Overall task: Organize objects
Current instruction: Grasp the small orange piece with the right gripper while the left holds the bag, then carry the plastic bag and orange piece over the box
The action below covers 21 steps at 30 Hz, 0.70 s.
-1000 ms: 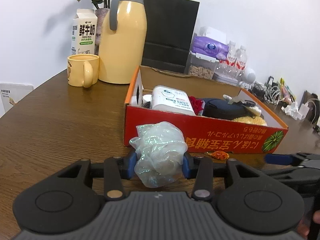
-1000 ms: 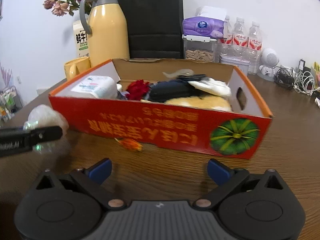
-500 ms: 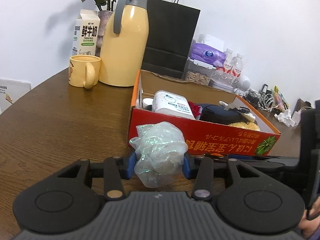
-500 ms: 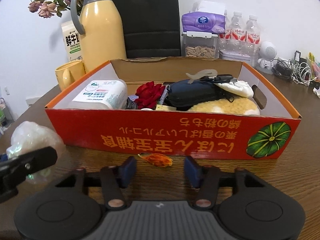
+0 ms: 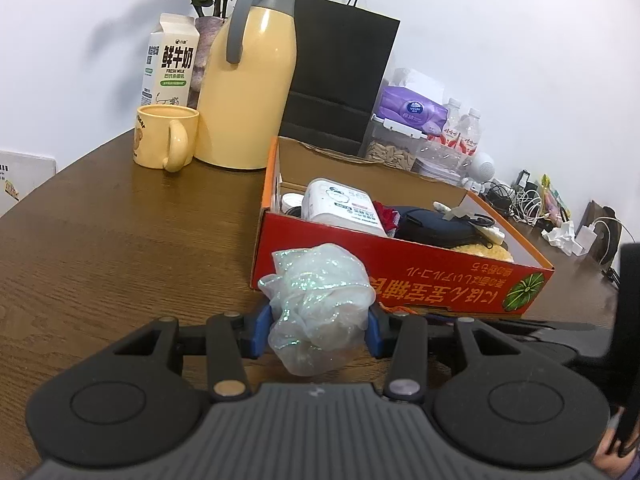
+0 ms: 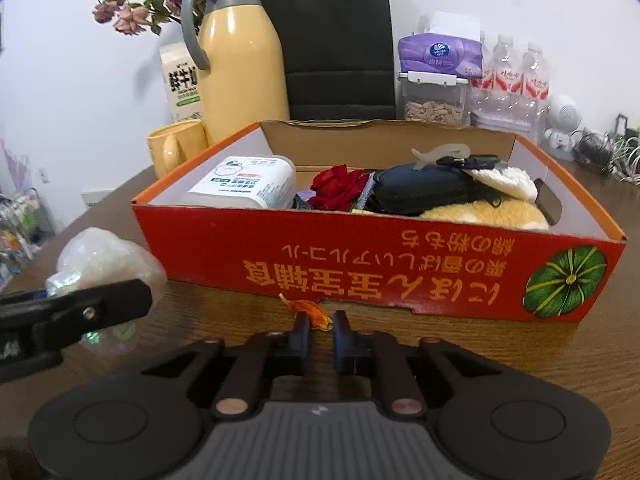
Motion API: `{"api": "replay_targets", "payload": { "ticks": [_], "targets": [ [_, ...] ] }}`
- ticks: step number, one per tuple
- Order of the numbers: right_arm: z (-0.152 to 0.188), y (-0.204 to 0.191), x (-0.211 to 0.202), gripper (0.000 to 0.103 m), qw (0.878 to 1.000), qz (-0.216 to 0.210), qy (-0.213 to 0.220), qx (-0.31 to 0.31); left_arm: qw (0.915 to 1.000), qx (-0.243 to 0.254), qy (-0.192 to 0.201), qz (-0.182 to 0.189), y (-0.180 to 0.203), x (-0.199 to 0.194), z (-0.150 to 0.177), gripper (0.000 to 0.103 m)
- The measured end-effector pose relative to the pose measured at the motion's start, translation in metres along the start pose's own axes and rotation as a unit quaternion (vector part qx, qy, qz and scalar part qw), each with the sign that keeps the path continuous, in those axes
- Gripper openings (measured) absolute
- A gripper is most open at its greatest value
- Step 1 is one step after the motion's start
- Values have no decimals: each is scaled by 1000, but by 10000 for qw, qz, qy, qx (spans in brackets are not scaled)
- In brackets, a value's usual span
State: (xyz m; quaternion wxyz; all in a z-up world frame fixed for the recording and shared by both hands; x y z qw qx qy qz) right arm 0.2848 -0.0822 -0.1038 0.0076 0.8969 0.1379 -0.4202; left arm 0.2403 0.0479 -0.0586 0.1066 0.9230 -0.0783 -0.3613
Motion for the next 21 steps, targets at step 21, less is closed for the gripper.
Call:
{"api": "replay_targets", "payload": {
  "ticks": [21],
  "targets": [
    [6,14,-58,9,9971,-177,672,-325,9996,149,249,0,12,-13,-7,44]
  ]
}}
Point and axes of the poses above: each gripper's, at about its wrist camera, not at the fingertips, and x roughly the way its jaws point, y to its right, z to its underside, the point moved 8 cm from there along x, roughly the way its jaws point, and after that the axes turned 12 degrees about -y, right-handed, at the moved point
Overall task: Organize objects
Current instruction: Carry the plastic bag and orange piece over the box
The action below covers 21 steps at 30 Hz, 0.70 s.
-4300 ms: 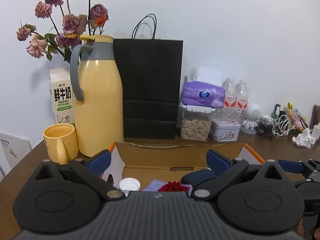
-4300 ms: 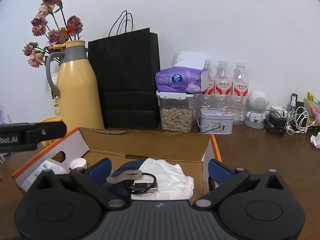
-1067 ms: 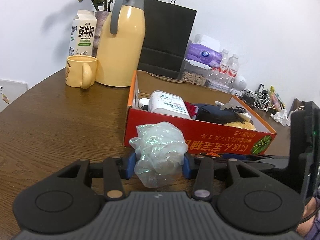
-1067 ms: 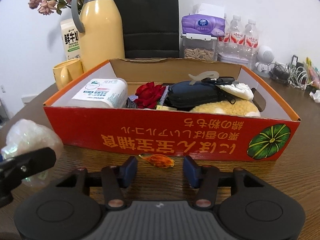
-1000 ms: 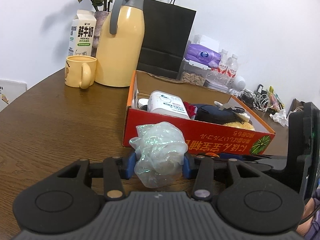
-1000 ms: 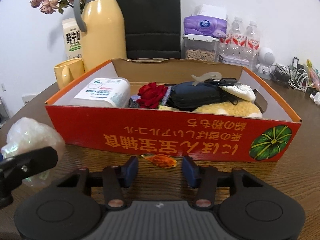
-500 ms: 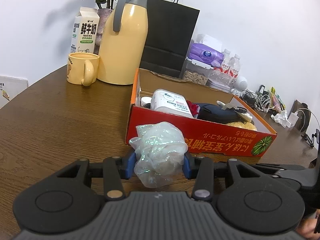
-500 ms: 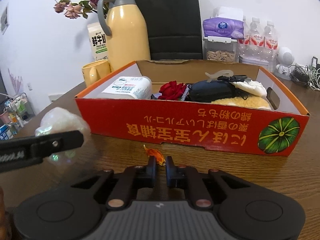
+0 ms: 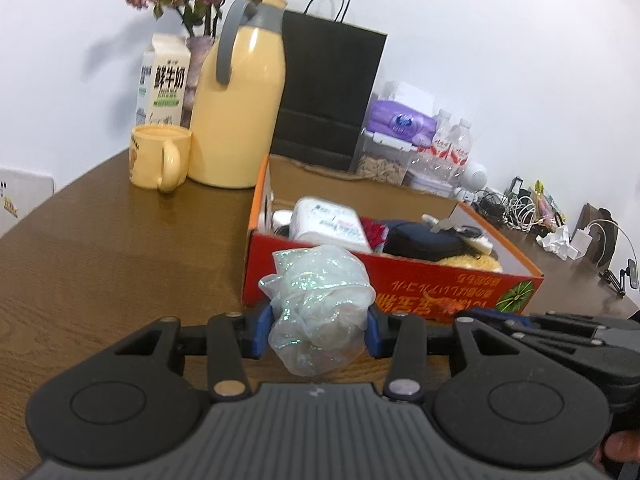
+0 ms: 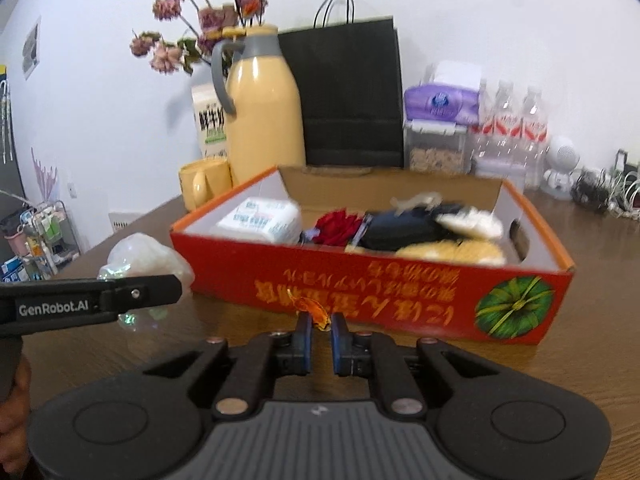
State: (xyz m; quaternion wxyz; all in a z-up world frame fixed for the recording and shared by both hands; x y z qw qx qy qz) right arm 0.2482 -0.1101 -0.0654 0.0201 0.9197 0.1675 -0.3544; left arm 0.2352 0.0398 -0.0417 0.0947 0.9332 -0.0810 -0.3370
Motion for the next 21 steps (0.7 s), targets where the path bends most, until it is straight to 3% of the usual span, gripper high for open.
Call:
{"api": "replay_targets", "payload": {
  "ticks": [10,21],
  "targets": [
    [-50,29,-31,9,9966,230,758,-239,9985,400,365,43,44,-2,-56,44],
    [-111,71,11,9,9924,498,1129,6,9978,360,561,-64,76,62,-113,44]
  ]
}}
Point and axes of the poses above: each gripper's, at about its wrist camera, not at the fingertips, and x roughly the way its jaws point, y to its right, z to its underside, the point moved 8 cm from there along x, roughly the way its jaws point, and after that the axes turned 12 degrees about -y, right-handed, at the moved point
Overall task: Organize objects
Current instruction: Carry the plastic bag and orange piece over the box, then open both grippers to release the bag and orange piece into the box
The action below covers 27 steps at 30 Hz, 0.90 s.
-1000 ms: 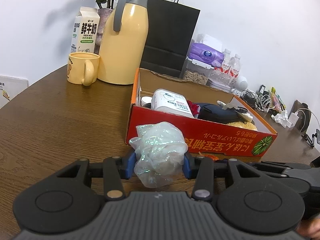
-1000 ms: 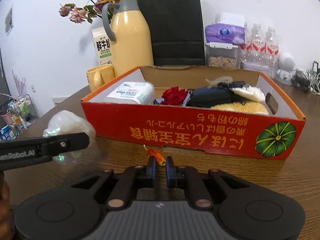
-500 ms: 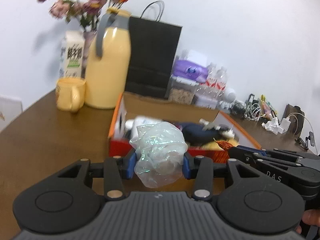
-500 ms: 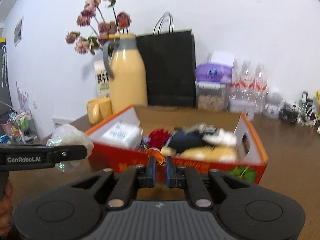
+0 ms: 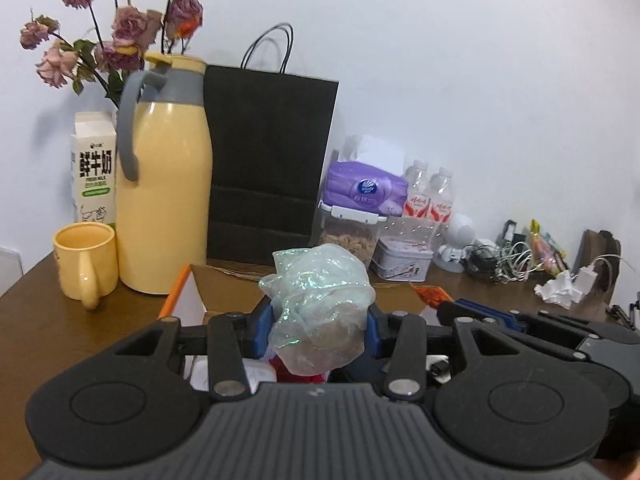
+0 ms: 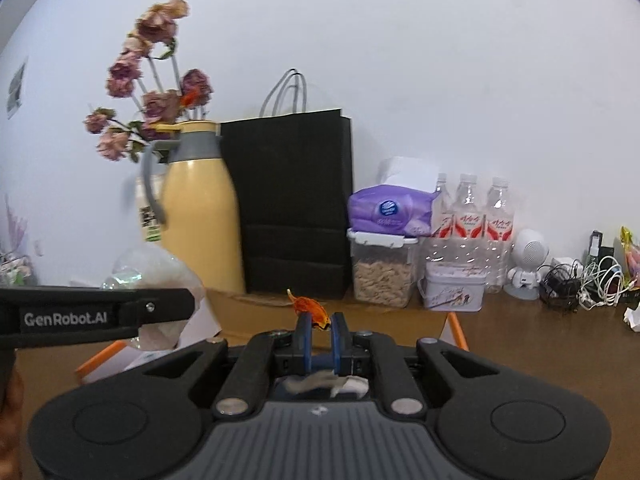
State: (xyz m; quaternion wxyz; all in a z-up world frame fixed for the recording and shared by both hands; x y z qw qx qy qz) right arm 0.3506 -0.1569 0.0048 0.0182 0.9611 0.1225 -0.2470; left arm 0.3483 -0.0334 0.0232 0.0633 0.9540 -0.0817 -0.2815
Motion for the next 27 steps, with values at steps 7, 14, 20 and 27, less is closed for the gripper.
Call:
{"api": "replay_targets", "payload": {
  "ticks": [7,14,20,27],
  "targets": [
    [7,17,32,9,9998,152,-162,16,9997,16,-182,-140,-9,35,-2,44],
    [19,24,42,12,9991,211,-373,65,9992,142,-161,-351,-12,36,2,94],
    [18,30,37,77,9984,468,-307,122,9987,118,-49,-487,-15,30,-1,103],
    [18,32,34,101,9982,498,-299,128,9984,99,-86,-543,-17,31,-1,103]
  ]
}}
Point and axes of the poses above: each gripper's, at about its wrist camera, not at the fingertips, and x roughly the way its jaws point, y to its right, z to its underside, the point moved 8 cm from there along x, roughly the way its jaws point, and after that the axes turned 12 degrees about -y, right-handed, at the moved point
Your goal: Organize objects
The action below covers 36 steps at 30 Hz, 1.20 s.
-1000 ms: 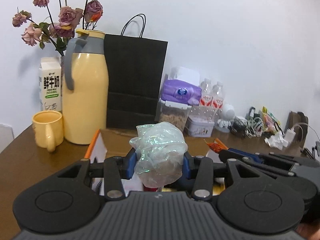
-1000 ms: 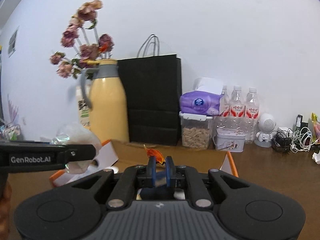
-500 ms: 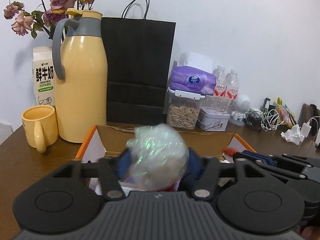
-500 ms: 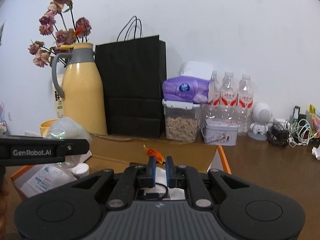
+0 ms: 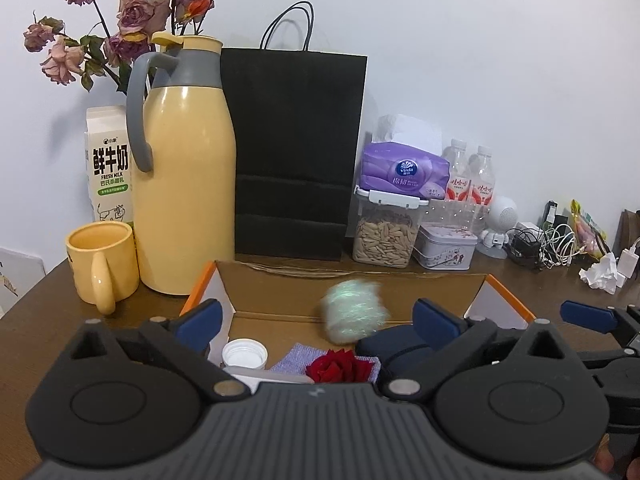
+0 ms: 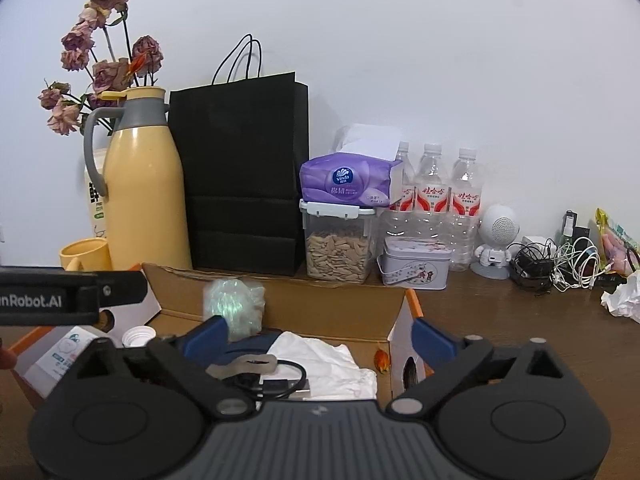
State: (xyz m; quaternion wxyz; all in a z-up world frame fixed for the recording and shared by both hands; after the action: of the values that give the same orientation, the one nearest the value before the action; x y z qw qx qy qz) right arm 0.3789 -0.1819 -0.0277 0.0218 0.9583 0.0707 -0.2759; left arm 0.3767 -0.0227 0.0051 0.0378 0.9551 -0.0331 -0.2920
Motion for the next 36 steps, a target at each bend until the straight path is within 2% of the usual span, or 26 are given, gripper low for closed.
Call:
{"api": "replay_targets", "payload": {
  "ticks": [8,14,27,36],
  "targets": [
    [-2,2,-14,103,10000,-90,36,15,9999,16,122,-88,2,-18,-1,103],
    [0,0,-38,103,9998,-213,18,-10,9998,4,155,-131,0,-47,9,103],
    [45,-9,-109,103,9972,-593,-442,72,9985,112,-452,-300,-20,-111,74,103],
    [89,-18,-138,103,9939,-706,-841,90,9952,59,-937,-273,-25,-132,124,103]
  ]
}}
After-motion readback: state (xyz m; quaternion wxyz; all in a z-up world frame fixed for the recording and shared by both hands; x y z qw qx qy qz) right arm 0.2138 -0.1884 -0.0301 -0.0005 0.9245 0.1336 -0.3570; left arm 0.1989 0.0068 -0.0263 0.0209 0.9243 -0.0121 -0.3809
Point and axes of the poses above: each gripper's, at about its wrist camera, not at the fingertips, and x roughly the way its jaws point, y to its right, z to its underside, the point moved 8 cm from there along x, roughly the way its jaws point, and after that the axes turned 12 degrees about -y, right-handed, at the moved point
